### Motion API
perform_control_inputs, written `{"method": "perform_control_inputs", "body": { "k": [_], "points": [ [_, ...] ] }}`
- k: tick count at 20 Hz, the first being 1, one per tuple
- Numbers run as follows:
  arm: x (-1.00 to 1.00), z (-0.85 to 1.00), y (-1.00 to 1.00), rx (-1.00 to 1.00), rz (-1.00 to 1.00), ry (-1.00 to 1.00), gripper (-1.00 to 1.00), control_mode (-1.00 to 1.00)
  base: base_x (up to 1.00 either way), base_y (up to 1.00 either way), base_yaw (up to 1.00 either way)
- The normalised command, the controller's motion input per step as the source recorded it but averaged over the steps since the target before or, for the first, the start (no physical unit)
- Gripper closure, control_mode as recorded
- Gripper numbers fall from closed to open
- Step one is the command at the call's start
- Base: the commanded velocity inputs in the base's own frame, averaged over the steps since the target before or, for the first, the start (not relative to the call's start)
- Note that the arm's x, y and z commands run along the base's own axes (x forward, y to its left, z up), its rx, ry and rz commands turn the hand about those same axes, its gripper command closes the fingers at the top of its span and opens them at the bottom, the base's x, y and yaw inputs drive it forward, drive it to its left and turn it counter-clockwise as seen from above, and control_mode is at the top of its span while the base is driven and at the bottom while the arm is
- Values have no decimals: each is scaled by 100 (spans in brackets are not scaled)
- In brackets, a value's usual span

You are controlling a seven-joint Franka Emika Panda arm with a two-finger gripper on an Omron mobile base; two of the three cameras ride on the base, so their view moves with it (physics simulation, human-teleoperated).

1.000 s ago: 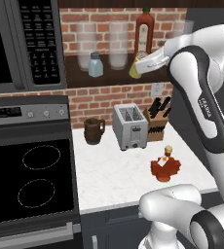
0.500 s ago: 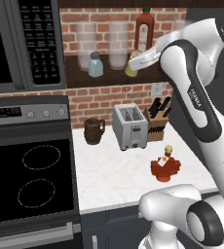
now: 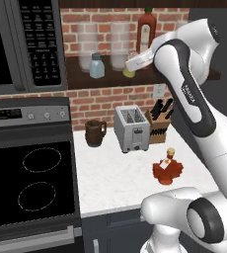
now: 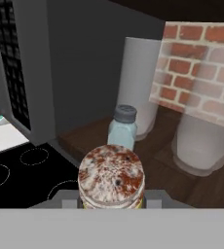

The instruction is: Put the shaker and condiment bottle from the counter next to their counterparts in the cabinet.

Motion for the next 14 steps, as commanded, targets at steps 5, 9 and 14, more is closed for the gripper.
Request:
{"method": "perform_control_inputs", "body": {
  "k": [5, 9, 14],
  "points": [
    [7, -7, 0, -1, 0, 0, 100, -100, 0, 0, 0],
    [4, -11, 0, 0, 0, 0, 100, -100, 0, 0, 0],
    [4, -20, 0, 0, 0, 0, 100, -100, 0, 0, 0]
  ]
}}
